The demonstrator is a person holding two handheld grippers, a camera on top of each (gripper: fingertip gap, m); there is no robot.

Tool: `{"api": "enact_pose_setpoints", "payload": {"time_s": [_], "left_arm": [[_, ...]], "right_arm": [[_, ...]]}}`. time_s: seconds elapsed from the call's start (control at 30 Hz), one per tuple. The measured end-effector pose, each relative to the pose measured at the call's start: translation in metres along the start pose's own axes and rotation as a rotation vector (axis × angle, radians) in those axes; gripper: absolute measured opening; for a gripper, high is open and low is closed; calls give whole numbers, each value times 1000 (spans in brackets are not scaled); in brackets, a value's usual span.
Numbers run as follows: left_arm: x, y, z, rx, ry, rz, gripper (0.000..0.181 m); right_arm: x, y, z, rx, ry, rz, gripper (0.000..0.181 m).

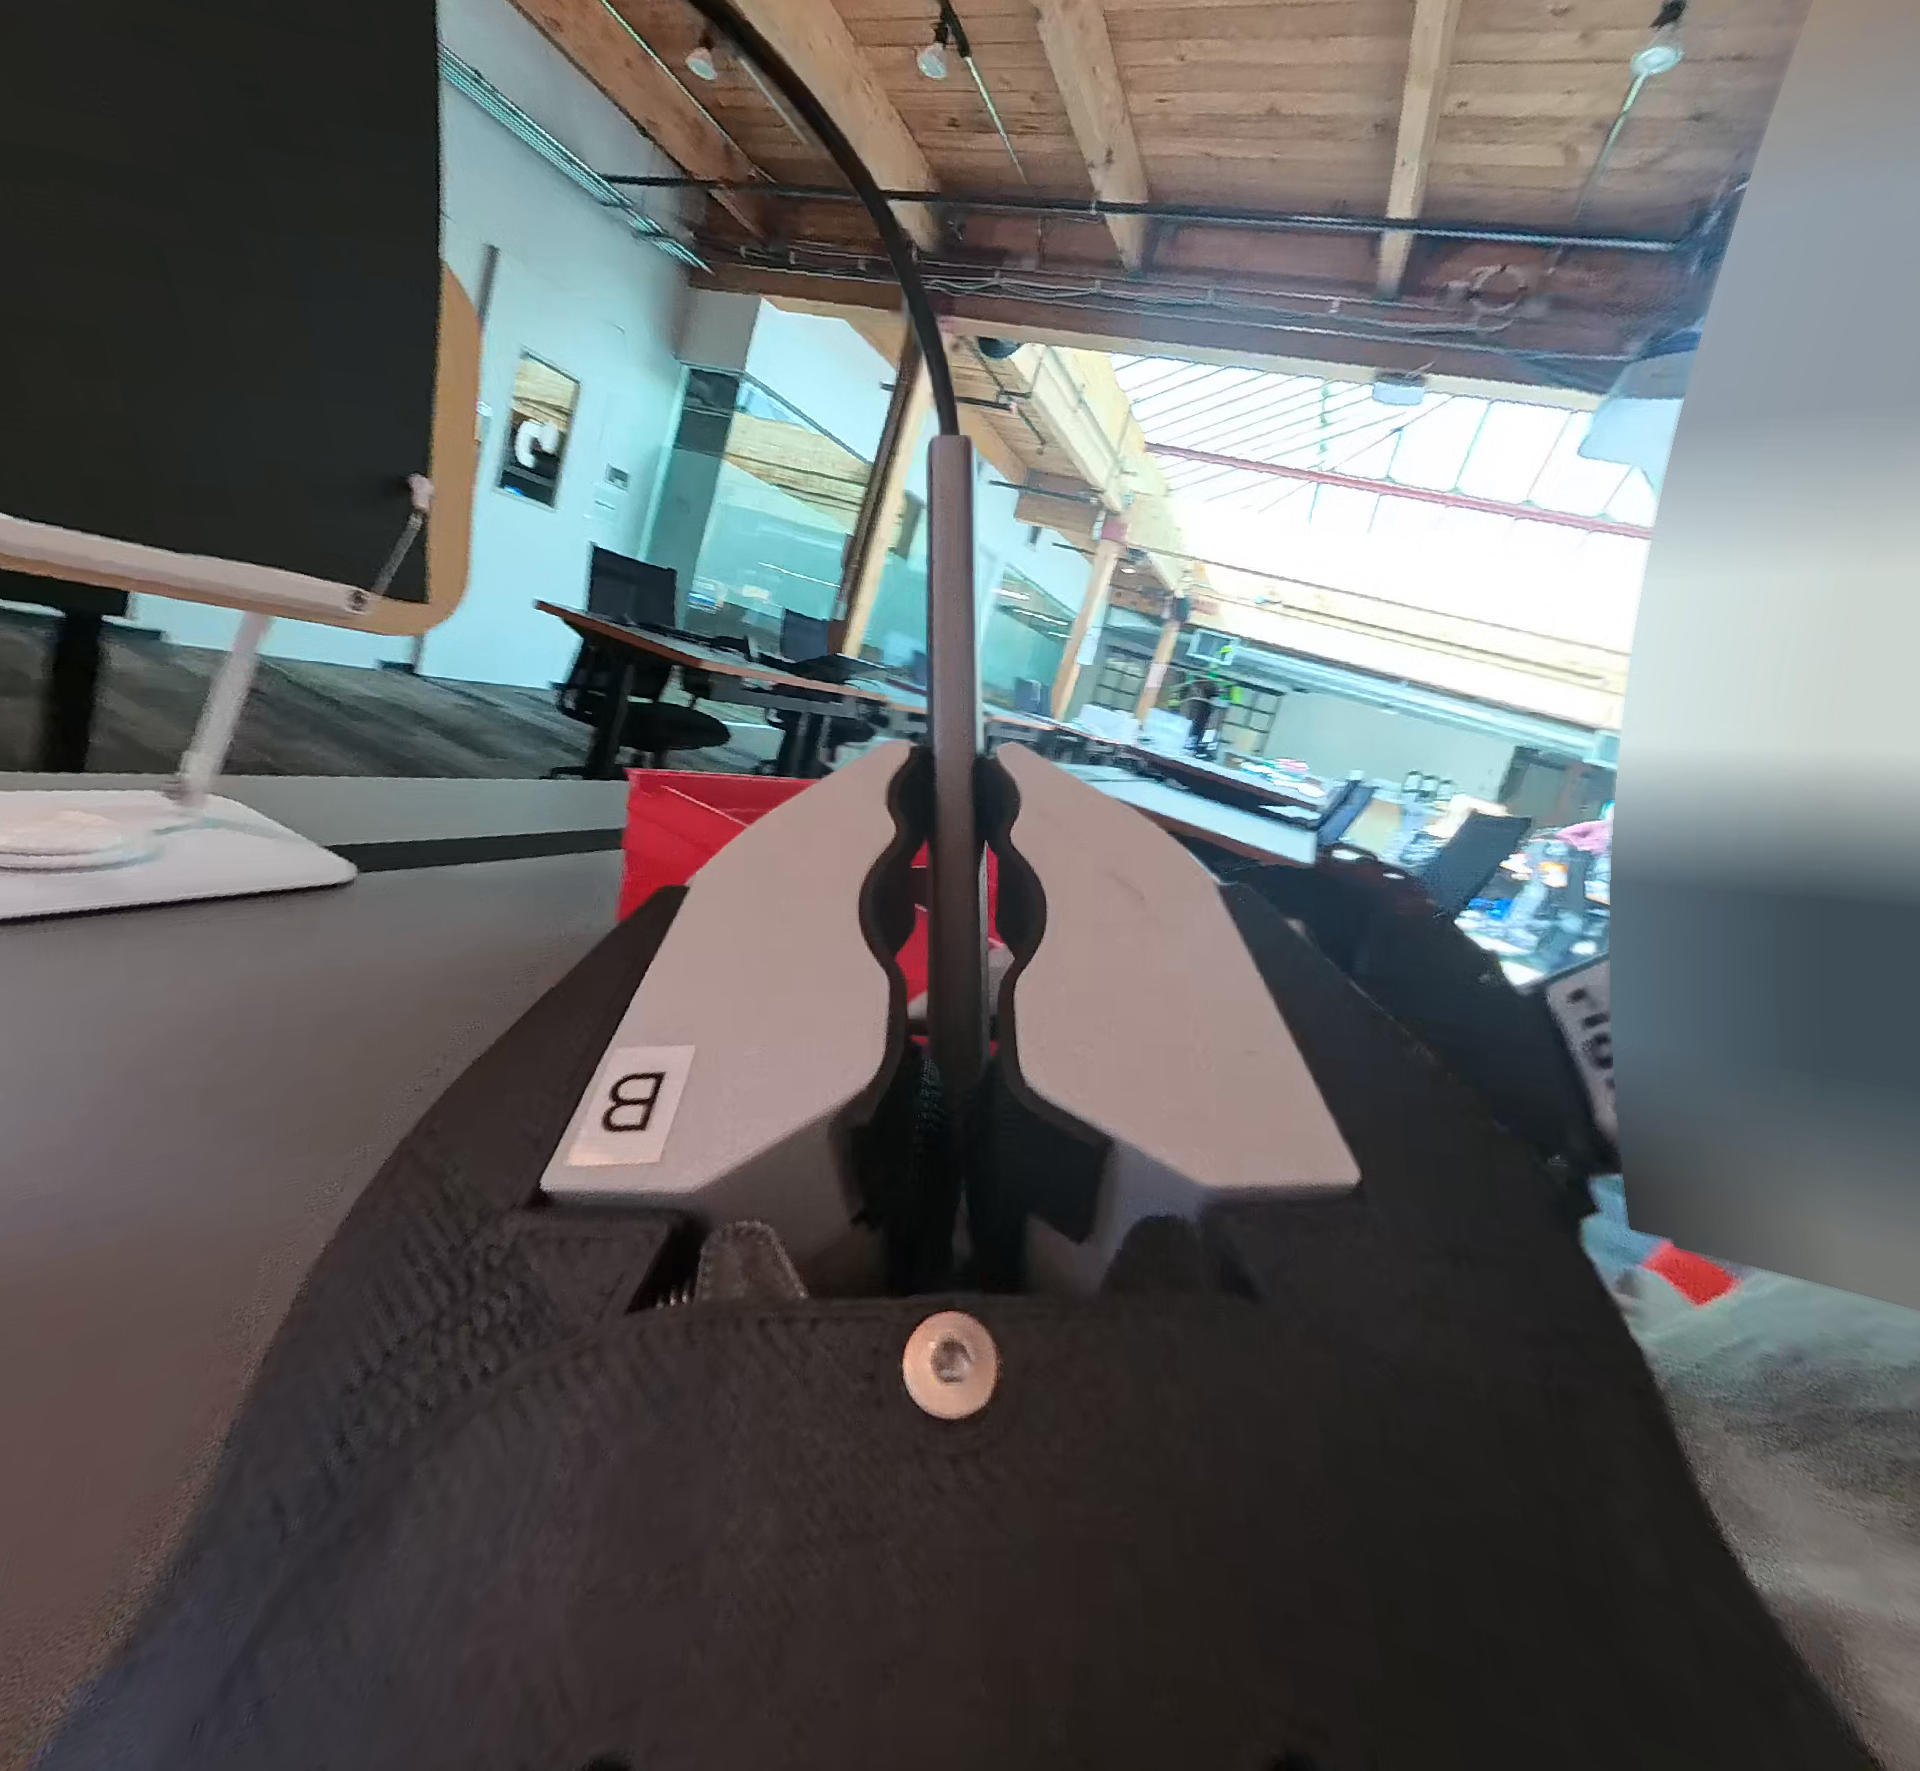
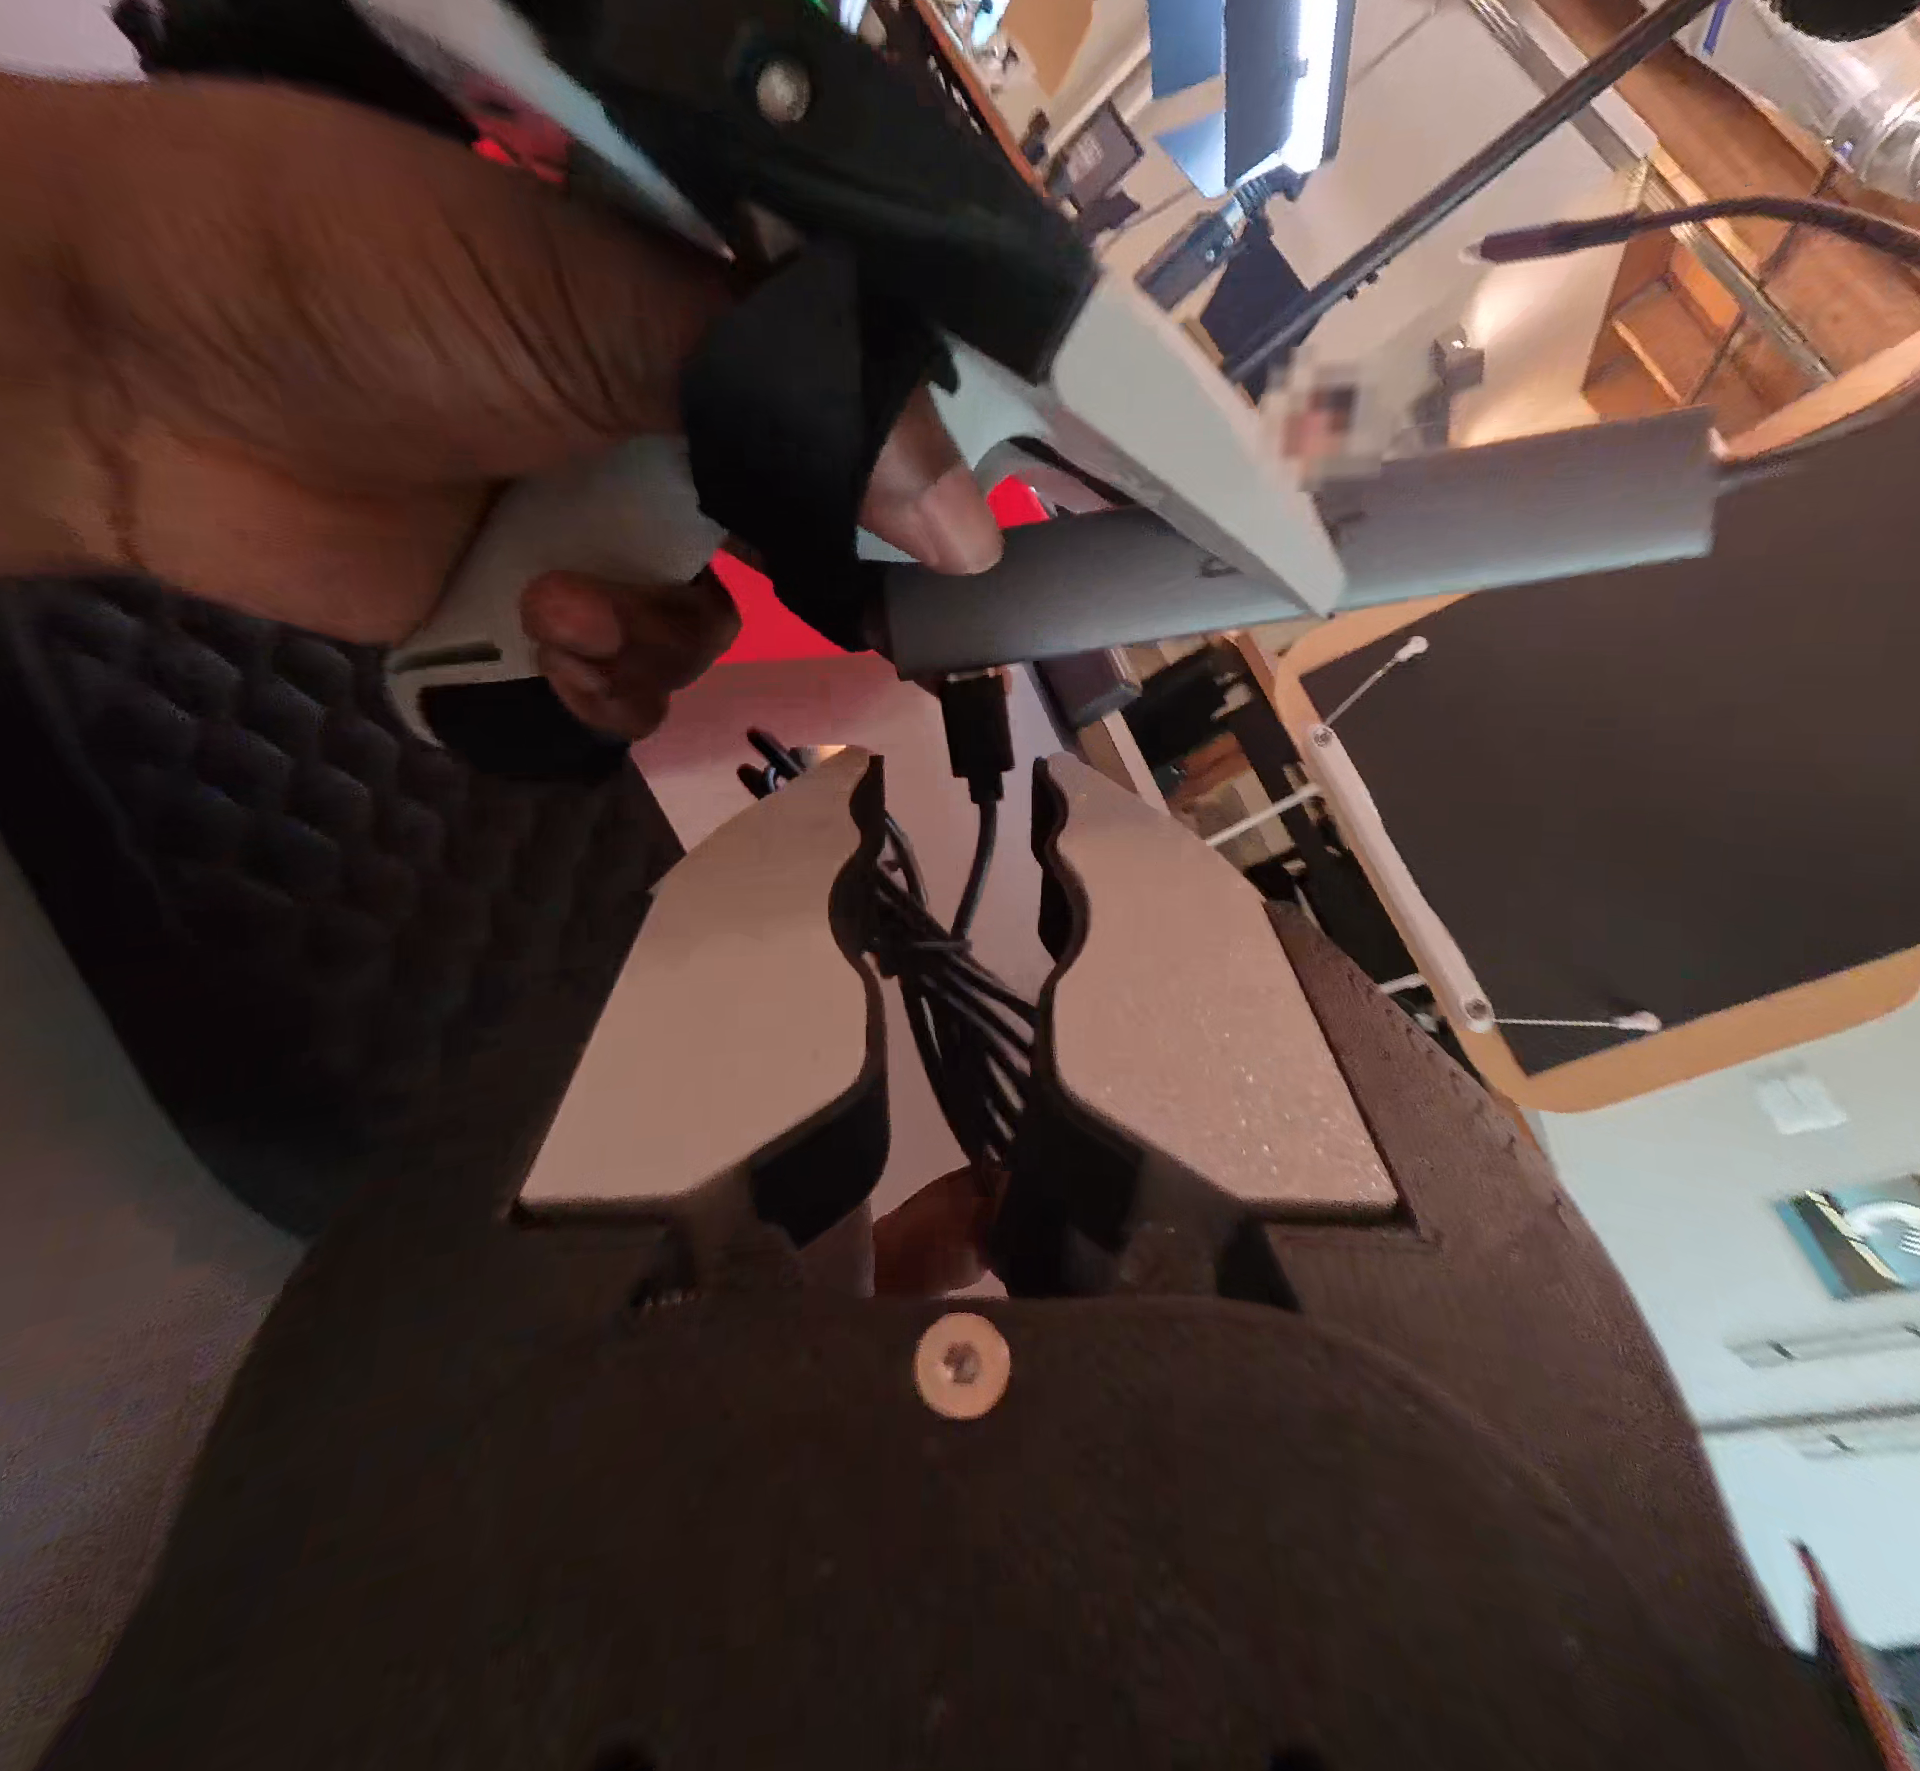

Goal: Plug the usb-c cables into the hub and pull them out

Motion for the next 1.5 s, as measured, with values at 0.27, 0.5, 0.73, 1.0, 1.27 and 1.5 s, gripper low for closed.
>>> {"api": "enact_pose_setpoints", "payload": {"time_s": [0.27,0.5,0.73,1.0,1.27,1.5], "left_arm": [[9,1,-10,-63,46,-58,18],[12,-4,-12,44,150,-47,9],[7,-4,-6,34,131,-68,8],[2,-4,2,38,173,-90,7],[-2,-3,6,56,227,-96,7],[1,-8,9,81,251,-111,7]], "right_arm": [[-4,-5,-3,17,33,-82,10],[-7,-14,-3,32,52,-181,10],[-5,-11,1,-13,32,-217,10],[-5,-7,2,-39,8,-223,10],[-5,-4,2,-33,1,-200,9],[-11,-15,-1,-105,-27,-158,10]]}}
Point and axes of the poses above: each gripper's, where its closed fingertips meet, x out along the fingers, z out of its top, y = z × x across the jaws, the point moved 10 cm from there along -x, back along the fingers, and after that the axes turned 9 degrees about x, right-handed, at the moved point
